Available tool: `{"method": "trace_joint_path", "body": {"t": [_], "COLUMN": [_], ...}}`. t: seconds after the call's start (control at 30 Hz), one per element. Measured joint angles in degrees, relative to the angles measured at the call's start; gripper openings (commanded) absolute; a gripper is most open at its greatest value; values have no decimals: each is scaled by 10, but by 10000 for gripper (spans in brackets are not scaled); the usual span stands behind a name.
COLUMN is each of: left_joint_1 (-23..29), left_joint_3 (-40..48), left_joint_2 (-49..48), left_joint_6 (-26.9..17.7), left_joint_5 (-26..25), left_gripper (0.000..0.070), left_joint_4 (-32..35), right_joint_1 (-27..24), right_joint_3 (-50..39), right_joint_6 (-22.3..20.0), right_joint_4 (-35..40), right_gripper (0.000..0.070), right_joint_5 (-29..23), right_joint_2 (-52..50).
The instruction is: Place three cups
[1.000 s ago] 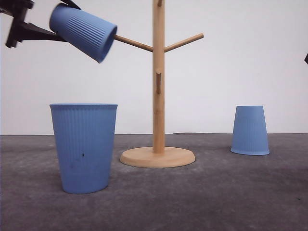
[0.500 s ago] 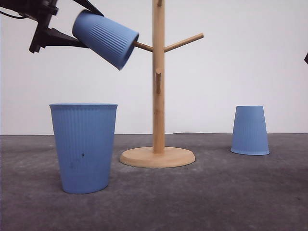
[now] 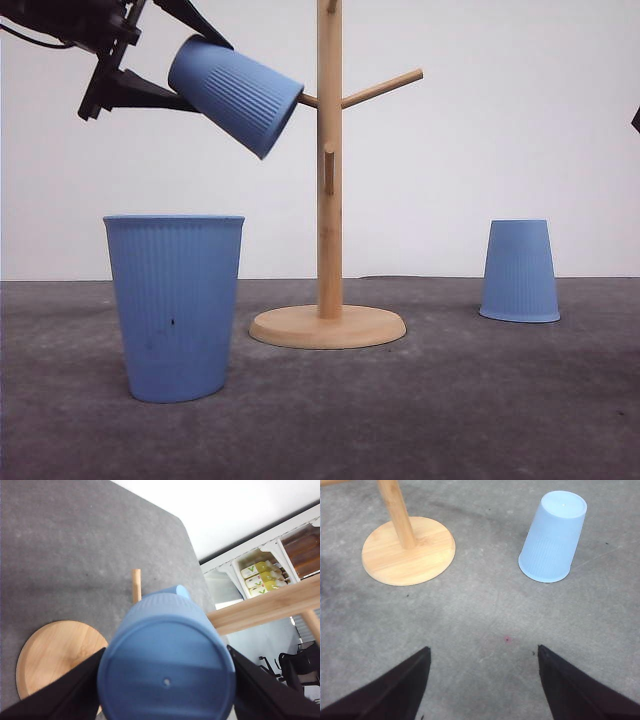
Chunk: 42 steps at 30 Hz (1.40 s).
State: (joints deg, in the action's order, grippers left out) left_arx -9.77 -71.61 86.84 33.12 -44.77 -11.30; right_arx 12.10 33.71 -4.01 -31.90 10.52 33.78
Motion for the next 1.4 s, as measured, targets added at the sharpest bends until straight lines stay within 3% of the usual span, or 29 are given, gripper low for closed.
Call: {"method": "trace_joint_path", "body": {"t": [0.3, 0.43, 0.57, 0.7, 0.93, 1.1, 1.33, 1.4], "left_joint_1": [-16, -16, -16, -15, -13, -7, 9, 15], "left_joint_3": [0, 0, 0, 0, 0, 0, 1, 9], "left_joint_2": [19, 20, 24, 25, 25, 25, -22, -62], "left_joint_6": [5, 6, 6, 6, 5, -14, -120, -155], "left_joint_5": [-4, -2, 0, -1, -16, -45, -48, -32], "left_gripper": [407, 530, 581, 681, 686, 684, 663, 594], "left_joint_4": [6, 5, 1, 1, -21, -82, -251, -279], "right_joint_1": [0, 0, 0, 0, 0, 0, 0, 0], "right_joint_3": [0, 0, 0, 0, 0, 0, 0, 0], "right_joint_6": [0, 0, 0, 0, 0, 0, 0, 0], "right_joint_4": [0, 0, 0, 0, 0, 4, 5, 5], "right_gripper": [435, 435, 435, 435, 435, 435, 435, 435], "right_joint_5": [0, 0, 0, 0, 0, 0, 0, 0], "right_joint_2": [0, 0, 0, 0, 0, 0, 0, 0]}}
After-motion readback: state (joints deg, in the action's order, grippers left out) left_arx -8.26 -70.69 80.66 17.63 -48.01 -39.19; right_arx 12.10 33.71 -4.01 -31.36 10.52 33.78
